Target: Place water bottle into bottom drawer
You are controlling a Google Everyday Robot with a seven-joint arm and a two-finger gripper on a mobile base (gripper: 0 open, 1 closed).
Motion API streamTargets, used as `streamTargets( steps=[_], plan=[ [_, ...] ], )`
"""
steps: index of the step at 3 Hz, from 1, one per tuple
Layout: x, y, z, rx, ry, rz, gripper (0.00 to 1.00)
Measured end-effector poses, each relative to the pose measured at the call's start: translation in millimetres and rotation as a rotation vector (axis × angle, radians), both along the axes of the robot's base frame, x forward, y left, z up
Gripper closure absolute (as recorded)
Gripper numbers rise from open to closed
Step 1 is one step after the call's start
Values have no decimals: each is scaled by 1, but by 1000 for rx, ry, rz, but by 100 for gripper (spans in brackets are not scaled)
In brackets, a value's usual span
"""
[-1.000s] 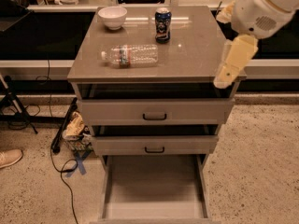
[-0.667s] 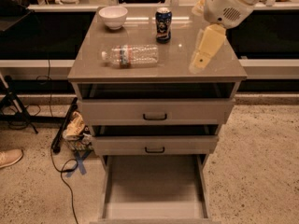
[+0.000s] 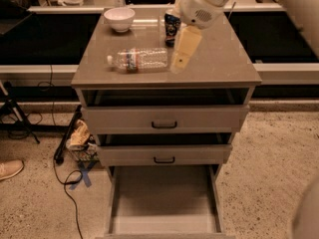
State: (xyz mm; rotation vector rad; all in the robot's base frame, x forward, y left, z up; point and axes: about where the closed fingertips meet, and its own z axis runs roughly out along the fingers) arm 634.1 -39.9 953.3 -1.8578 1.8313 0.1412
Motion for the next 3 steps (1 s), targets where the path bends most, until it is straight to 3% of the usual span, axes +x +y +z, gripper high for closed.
streamTargets(
  steps=[3],
  plan=[
    [80, 76, -64, -54, 21, 62, 0]
  ],
)
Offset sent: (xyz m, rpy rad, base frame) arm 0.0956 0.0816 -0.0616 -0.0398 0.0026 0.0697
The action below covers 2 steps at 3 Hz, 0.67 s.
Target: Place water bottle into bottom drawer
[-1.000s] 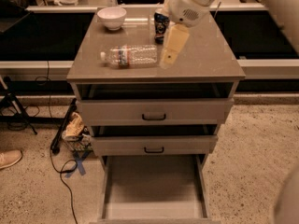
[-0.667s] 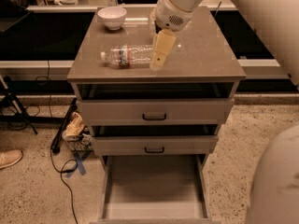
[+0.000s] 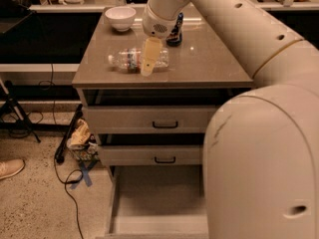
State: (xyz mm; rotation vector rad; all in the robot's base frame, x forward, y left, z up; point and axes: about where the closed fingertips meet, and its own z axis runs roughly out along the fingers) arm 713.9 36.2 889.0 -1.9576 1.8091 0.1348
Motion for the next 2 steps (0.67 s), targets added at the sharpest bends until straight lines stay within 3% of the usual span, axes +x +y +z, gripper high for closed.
streamTargets(
  steps=[2],
  plan=[
    [27, 33, -41, -40, 66, 3, 0]
  ],
)
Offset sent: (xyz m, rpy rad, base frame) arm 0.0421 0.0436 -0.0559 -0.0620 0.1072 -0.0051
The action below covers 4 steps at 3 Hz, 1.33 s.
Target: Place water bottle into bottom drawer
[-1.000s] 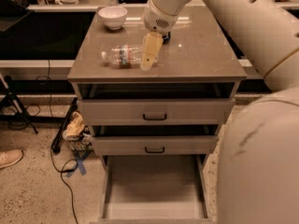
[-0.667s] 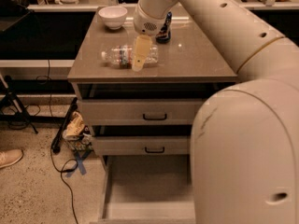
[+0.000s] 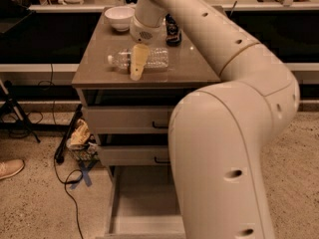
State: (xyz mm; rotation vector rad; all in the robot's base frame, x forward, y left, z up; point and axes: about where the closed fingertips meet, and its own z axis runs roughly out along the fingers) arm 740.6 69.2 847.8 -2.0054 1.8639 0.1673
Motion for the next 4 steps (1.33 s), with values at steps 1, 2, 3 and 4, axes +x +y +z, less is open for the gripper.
streamTargets(
  steps=[1, 2, 3, 4],
  plan=[
    [4, 5, -15, -4, 32, -7, 16],
    [5, 7, -25, -1, 57, -11, 39],
    [5, 6, -25, 3, 60, -15, 63],
    [5, 6, -24, 3, 60, -15, 86]
  ],
)
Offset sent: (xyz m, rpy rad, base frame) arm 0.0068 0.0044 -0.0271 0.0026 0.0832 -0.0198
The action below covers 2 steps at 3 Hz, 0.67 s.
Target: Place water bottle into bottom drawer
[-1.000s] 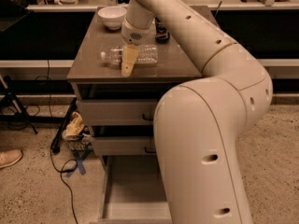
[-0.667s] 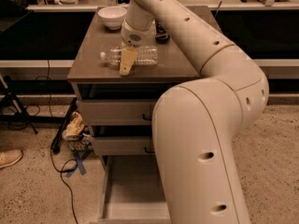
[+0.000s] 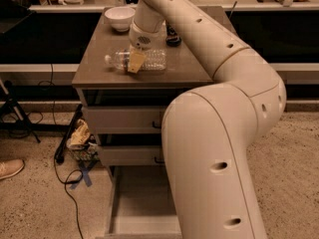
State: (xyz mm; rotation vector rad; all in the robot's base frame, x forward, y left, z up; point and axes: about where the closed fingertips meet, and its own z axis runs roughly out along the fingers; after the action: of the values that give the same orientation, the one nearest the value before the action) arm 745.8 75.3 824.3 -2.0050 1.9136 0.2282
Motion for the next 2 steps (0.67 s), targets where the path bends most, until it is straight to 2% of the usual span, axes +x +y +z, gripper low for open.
streamTargets(
  steps=[1, 2],
  plan=[
    [-17, -25, 18, 10, -15, -50, 100],
    [-63, -77, 58, 47, -39, -177, 100]
  ],
)
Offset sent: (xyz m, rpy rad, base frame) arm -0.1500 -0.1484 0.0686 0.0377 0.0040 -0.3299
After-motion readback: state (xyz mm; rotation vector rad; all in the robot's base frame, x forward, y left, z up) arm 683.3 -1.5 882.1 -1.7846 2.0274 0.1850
